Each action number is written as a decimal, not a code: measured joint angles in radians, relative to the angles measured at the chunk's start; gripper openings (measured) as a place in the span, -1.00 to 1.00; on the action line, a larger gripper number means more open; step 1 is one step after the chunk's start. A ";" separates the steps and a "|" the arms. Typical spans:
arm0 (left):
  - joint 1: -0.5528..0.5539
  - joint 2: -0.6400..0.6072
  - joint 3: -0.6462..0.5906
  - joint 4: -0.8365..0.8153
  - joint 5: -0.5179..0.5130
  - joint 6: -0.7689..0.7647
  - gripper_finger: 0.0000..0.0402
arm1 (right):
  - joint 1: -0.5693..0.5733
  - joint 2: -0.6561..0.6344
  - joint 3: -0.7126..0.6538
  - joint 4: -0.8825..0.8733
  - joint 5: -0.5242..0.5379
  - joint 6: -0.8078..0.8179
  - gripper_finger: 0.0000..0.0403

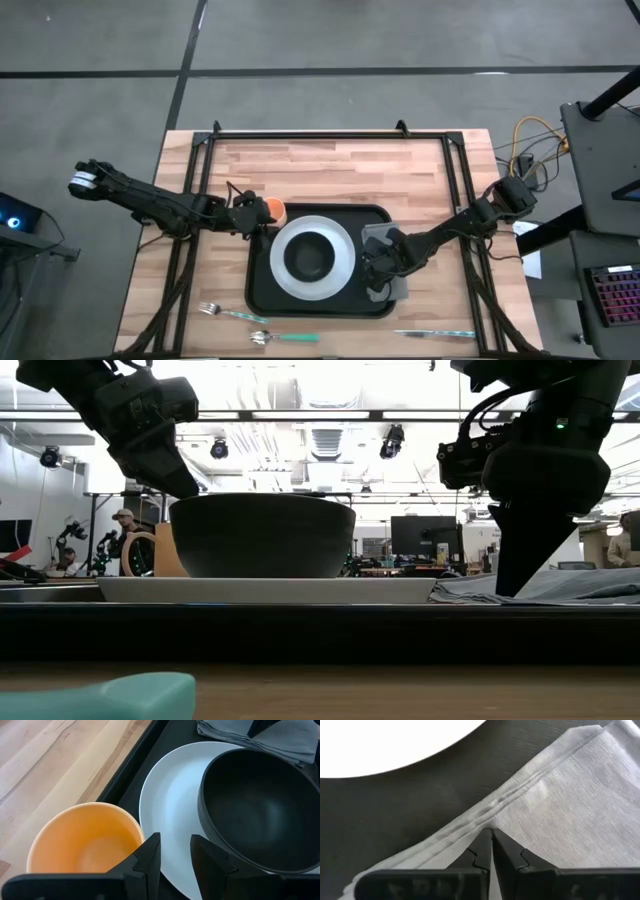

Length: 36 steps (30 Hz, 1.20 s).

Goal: Set up tray
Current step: Adjust the gray table napkin on the black serving tray

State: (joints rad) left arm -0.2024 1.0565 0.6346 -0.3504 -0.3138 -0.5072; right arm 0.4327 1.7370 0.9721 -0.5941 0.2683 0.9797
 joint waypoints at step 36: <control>0.000 0.000 0.000 -0.001 0.001 -0.011 -0.57 | 0.068 -0.002 0.142 -0.059 -0.113 -0.106 -0.96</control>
State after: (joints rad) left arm -0.2025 1.0565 0.6346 -0.3511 -0.3130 -0.5179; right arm 0.5011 1.7351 1.1144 -0.6534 0.1549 0.8739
